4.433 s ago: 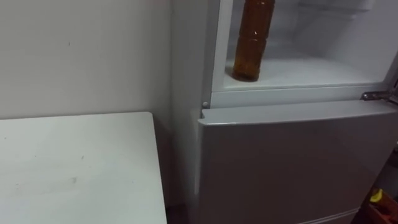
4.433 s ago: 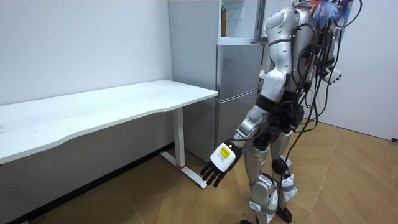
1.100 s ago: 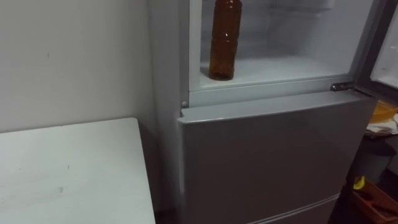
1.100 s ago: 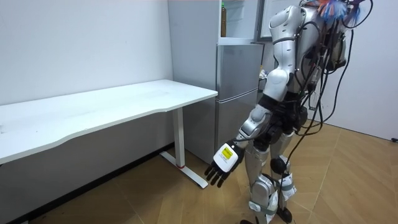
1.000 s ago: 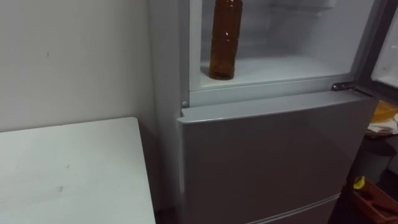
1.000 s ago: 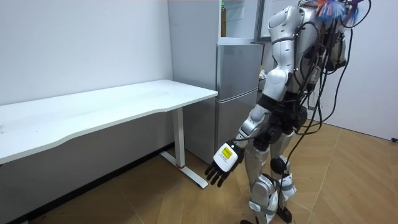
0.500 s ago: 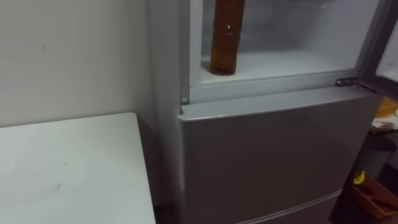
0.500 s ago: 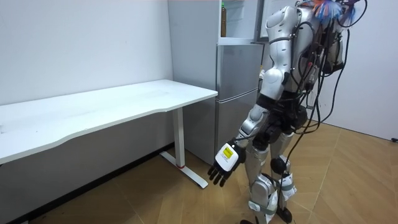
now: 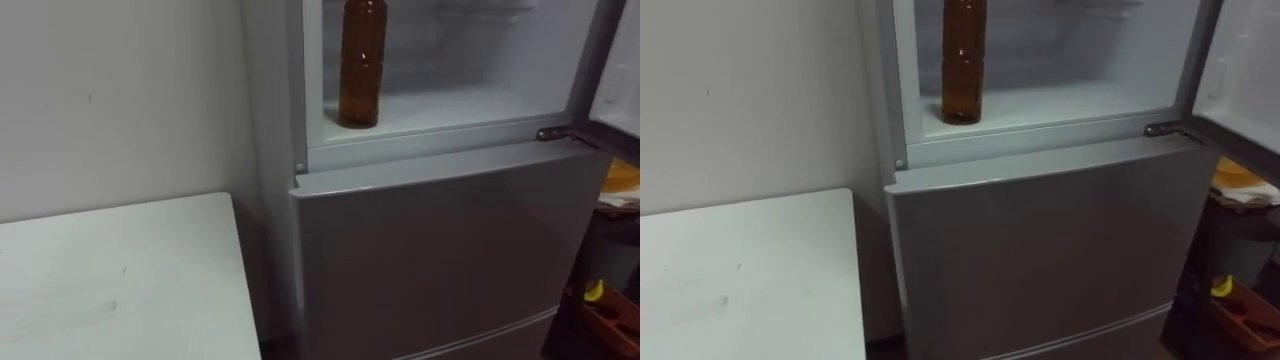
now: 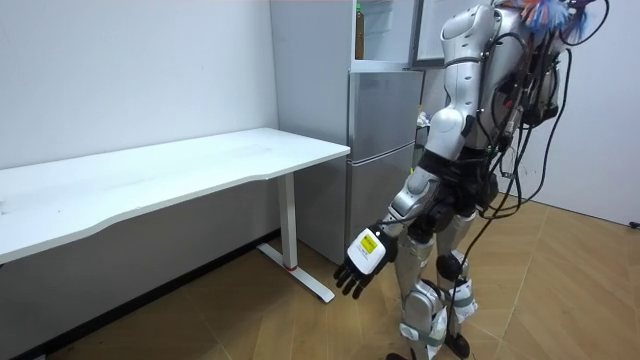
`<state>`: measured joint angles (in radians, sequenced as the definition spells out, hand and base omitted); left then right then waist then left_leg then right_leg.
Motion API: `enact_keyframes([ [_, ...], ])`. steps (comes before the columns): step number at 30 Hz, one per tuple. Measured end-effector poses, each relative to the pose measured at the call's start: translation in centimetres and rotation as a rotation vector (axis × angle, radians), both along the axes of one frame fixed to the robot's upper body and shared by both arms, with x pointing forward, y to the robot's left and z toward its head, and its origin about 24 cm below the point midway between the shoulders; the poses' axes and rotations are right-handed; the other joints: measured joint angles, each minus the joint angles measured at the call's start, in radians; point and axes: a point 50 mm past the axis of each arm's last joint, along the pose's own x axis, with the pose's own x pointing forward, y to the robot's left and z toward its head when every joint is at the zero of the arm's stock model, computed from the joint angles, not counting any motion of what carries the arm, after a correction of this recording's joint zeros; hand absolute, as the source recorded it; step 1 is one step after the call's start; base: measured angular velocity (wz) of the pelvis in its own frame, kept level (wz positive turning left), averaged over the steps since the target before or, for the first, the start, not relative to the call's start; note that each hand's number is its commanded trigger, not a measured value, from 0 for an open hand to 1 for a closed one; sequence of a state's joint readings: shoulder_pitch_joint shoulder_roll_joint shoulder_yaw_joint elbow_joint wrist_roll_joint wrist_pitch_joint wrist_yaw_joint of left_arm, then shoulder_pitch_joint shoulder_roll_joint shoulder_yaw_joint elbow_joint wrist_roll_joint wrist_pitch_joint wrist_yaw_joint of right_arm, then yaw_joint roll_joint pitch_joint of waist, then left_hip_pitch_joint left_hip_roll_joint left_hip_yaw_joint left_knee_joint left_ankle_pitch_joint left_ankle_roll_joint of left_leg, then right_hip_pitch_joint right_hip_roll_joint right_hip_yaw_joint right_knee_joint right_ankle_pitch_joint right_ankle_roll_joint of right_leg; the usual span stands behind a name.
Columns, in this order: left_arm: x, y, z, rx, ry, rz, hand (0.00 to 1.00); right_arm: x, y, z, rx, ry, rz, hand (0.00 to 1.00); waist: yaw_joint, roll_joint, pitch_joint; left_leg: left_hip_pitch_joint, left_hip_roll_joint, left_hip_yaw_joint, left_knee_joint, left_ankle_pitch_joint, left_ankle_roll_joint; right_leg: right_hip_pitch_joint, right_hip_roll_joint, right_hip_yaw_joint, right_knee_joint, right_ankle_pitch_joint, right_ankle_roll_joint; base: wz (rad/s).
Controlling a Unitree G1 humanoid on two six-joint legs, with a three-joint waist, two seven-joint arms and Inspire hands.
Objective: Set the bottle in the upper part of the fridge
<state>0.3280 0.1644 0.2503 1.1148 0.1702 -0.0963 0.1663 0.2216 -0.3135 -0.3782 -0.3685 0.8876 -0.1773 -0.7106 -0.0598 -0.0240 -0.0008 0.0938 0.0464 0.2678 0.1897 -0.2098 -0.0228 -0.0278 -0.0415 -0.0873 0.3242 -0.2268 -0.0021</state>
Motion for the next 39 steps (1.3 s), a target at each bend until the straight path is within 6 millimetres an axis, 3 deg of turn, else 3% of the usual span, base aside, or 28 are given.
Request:
enact_keyframes([
  [10, 0.3, -0.6, -0.2, -0.012, 0.011, -0.054, 0.00, 0.8, 1.6, -0.4, -0.081, -0.003, 0.120, 0.00, 0.013, 0.006, -0.0012, -0.006, 0.003, -0.025, -0.002, 0.000, 0.000, 0.024, 0.009, -0.010, -0.039, 0.011, 0.002, 0.07],
  [22, 0.5, -1.4, -0.4, -0.034, 0.012, -0.082, 0.00, 1.6, 3.5, -0.9, -0.128, 0.007, 0.246, 0.00, 0.016, 0.004, -0.0007, -0.012, 0.008, -0.024, -0.007, 0.000, 0.000, 0.030, 0.014, -0.016, -0.069, 0.025, 0.000, 0.00],
  [39, 0.5, -2.4, -0.7, -0.064, 0.034, -0.158, 0.00, 2.5, 6.0, -1.8, -0.160, 0.044, 0.399, 0.00, 0.031, -0.021, -0.0010, -0.011, 0.010, -0.032, -0.002, 0.000, -0.001, 0.035, 0.014, -0.024, -0.075, 0.028, -0.002, 0.00],
])
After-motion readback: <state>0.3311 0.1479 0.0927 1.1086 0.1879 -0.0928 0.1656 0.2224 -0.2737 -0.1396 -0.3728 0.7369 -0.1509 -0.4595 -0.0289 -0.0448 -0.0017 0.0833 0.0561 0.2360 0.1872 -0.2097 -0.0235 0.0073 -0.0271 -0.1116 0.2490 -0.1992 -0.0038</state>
